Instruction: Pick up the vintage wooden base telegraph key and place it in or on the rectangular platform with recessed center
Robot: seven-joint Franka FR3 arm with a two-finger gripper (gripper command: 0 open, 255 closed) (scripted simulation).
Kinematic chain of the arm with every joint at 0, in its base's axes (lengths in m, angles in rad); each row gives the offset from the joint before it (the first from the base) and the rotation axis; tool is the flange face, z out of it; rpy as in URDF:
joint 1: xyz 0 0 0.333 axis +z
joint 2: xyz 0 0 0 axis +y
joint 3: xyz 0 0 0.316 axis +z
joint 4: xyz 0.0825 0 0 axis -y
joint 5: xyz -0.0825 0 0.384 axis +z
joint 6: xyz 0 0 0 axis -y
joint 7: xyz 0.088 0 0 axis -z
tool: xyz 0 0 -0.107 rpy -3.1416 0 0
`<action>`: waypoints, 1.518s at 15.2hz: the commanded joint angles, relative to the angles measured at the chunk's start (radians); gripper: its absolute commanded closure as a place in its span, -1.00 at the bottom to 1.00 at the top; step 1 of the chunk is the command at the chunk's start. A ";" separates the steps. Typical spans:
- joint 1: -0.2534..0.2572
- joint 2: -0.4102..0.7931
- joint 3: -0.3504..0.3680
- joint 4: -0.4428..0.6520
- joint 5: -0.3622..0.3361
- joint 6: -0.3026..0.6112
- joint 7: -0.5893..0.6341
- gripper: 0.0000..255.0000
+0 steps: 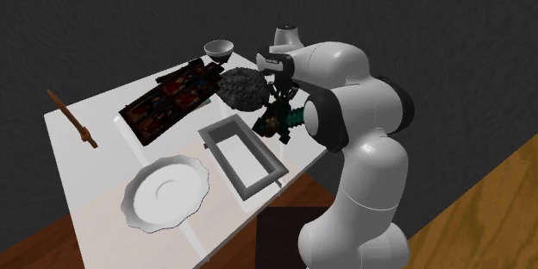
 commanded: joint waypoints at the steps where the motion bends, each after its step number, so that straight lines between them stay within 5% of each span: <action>1: -0.001 -0.011 0.001 0.013 0.003 -0.023 -0.002 1.00; 23: 0.005 -0.018 0.005 0.301 0.006 -0.317 -0.004 1.00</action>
